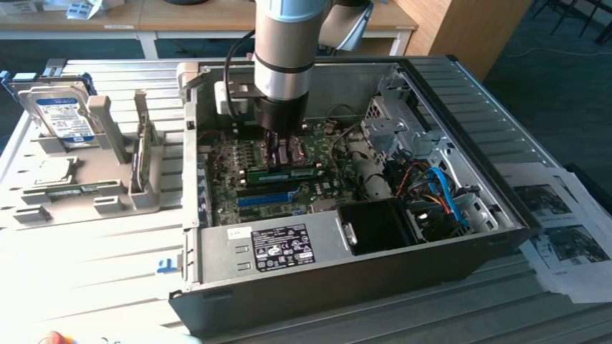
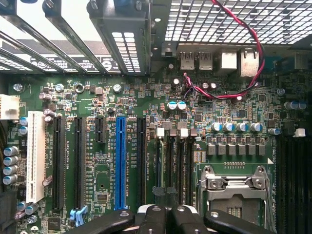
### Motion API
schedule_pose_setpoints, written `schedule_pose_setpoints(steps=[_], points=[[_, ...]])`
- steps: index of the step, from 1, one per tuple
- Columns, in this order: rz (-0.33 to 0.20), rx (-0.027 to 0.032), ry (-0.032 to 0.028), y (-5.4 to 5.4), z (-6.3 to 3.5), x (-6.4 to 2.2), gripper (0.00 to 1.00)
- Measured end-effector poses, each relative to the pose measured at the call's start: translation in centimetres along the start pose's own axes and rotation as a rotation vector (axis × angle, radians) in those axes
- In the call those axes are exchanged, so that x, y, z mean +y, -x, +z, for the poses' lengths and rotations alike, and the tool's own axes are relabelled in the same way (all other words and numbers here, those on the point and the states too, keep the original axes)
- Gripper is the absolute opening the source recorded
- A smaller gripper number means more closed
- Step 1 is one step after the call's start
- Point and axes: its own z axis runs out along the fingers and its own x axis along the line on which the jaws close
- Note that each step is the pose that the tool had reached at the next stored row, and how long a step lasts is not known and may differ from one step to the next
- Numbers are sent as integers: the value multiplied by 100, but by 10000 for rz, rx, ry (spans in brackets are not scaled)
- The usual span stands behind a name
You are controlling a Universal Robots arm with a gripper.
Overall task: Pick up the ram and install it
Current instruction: 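Press down the ram until it locks into place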
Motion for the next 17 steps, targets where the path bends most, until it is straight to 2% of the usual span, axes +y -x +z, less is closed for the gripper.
schedule_pose_setpoints(steps=[17], points=[[0, 0, 1, -1, 11, 0, 10]])
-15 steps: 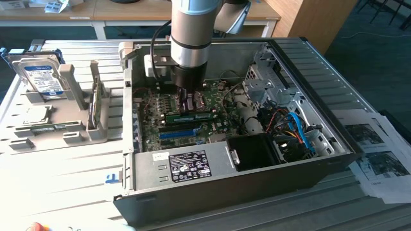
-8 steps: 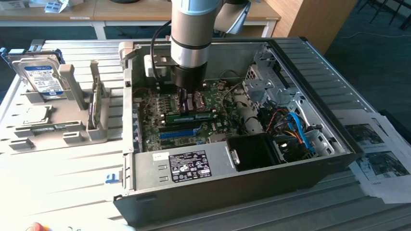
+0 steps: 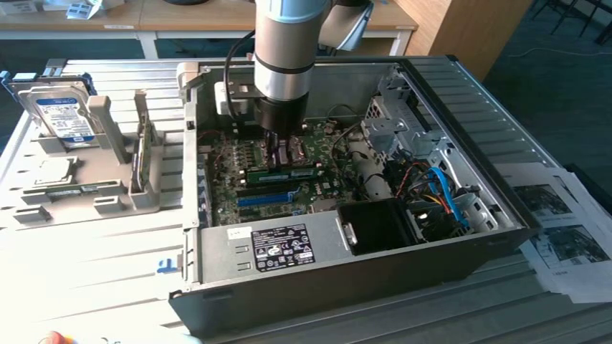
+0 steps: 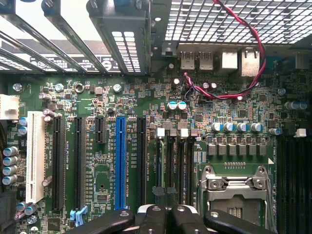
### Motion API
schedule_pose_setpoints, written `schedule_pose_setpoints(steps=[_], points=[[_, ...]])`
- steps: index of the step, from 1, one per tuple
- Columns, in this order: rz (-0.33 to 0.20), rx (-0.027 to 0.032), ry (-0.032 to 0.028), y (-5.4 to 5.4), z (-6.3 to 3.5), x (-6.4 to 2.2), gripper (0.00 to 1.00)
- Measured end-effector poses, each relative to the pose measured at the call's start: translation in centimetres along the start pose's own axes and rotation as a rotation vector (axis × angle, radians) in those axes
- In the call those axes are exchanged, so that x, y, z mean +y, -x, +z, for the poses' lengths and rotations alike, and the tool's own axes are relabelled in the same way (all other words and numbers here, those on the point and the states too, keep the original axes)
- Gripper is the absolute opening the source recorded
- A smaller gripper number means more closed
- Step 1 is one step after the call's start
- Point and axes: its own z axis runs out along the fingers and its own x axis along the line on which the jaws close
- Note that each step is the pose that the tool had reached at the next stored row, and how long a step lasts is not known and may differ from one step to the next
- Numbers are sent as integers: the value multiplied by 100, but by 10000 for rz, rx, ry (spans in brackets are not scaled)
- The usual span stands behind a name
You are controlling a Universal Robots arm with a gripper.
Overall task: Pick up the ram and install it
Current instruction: 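Press down the ram until it locks into place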
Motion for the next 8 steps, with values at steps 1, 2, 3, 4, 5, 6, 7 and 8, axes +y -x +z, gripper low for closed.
schedule_pose_setpoints(steps=[1, 2, 3, 4, 5, 6, 7, 8], points=[[0, -2, -2, 0, 3, 0, 10], [0, -1, -1, 0, 4, 0, 10], [1, -1, -1, 0, 4, 0, 10], [0, 0, -1, 0, 4, 0, 10], [1, 0, 0, 0, 3, 0, 10], [0, 0, -1, 0, 4, 0, 10], [0, 0, 0, 0, 4, 0, 10], [0, 0, 0, 0, 4, 0, 10]])
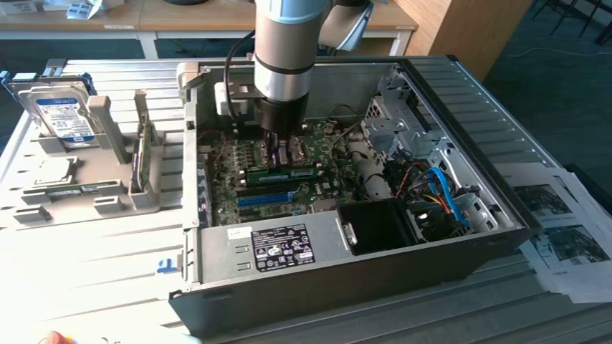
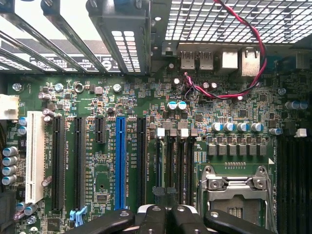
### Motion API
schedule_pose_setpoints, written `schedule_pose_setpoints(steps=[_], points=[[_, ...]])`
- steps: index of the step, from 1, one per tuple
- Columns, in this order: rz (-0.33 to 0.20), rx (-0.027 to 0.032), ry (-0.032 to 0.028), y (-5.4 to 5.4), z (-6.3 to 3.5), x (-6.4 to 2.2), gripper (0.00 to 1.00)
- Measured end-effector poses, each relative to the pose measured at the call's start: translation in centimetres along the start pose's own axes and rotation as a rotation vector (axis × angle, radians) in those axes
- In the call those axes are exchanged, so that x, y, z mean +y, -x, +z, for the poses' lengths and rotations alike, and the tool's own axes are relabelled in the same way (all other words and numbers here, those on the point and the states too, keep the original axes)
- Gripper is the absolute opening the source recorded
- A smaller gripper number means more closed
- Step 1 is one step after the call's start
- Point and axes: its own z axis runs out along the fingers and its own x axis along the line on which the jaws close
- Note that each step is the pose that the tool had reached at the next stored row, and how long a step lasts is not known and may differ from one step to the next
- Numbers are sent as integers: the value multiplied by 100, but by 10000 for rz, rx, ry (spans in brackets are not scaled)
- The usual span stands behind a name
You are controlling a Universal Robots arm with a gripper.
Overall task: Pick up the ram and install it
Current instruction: 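Press down the ram until it locks into place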
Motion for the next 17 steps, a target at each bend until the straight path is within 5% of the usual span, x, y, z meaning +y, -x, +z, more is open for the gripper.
schedule_pose_setpoints(steps=[17], points=[[0, 1, 1, -6, 22, 0, 10]])
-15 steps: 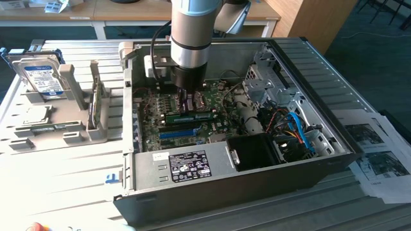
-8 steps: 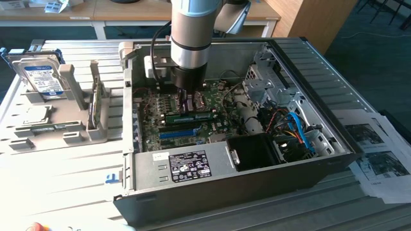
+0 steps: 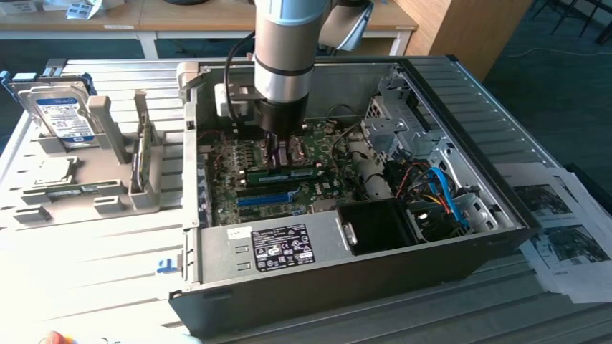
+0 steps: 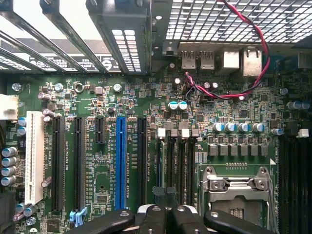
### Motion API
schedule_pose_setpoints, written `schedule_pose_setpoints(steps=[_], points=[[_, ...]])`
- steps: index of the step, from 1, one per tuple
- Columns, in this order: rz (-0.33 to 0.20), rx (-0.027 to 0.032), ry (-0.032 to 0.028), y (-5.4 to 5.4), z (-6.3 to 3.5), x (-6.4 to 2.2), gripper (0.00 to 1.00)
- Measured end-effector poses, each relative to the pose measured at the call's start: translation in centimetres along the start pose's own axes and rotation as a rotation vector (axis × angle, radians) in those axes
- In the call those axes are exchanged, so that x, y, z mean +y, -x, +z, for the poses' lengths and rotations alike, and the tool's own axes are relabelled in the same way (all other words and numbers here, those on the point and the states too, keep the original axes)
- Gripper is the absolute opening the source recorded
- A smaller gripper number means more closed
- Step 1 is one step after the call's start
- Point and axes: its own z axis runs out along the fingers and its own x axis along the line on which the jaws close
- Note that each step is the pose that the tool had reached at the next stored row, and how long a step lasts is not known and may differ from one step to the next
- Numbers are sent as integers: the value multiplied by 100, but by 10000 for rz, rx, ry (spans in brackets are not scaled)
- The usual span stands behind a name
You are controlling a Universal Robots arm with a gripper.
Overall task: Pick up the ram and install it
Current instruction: 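Press down the ram until it locks into place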
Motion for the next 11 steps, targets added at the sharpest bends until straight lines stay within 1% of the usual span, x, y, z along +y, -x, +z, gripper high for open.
schedule_pose_setpoints(steps=[11], points=[[0, 0, -1, -1, 19, -1, 10]])
